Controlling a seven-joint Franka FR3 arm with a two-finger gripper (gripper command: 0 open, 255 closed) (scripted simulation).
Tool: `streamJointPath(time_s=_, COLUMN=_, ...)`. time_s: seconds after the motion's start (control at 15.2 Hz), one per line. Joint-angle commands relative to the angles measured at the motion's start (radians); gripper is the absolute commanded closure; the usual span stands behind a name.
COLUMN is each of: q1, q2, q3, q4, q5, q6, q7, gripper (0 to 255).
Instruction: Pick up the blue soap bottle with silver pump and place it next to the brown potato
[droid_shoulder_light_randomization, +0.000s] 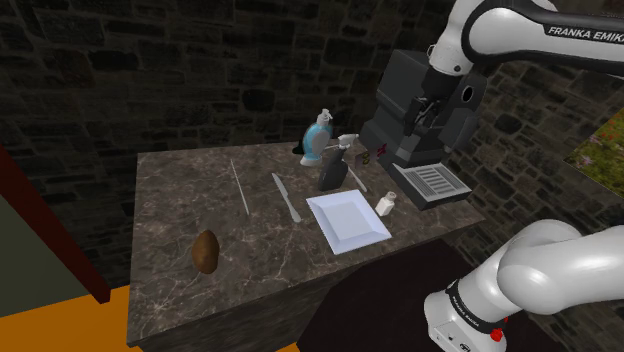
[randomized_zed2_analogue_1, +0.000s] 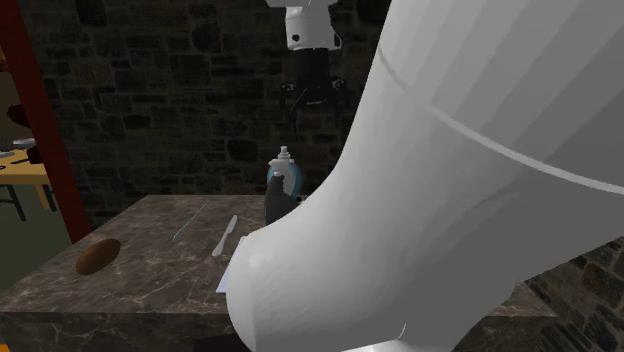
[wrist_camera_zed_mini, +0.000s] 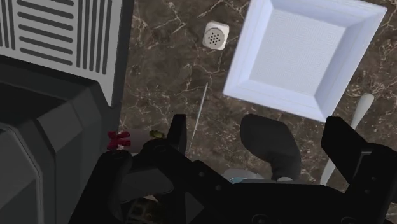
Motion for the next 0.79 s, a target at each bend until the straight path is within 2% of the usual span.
streamJointPath(time_s=0.0, q1=0.002, q2=0.079, q3=-0.003, q4=0.042, q5=0.003, q6=0.039, q7=-0.001, gripper=0)
streamJointPath(time_s=0.4, q1=0.013, q2=0.307, q3=0.002, q4=0.191, q5=0.020, q6=0.124, q7=0.005, gripper=0)
streamJointPath(time_s=0.73, q1=0.020, q2=0.499, q3=0.006, q4=0.351, q5=0.033, q6=0.161, q7=0.007, gripper=0)
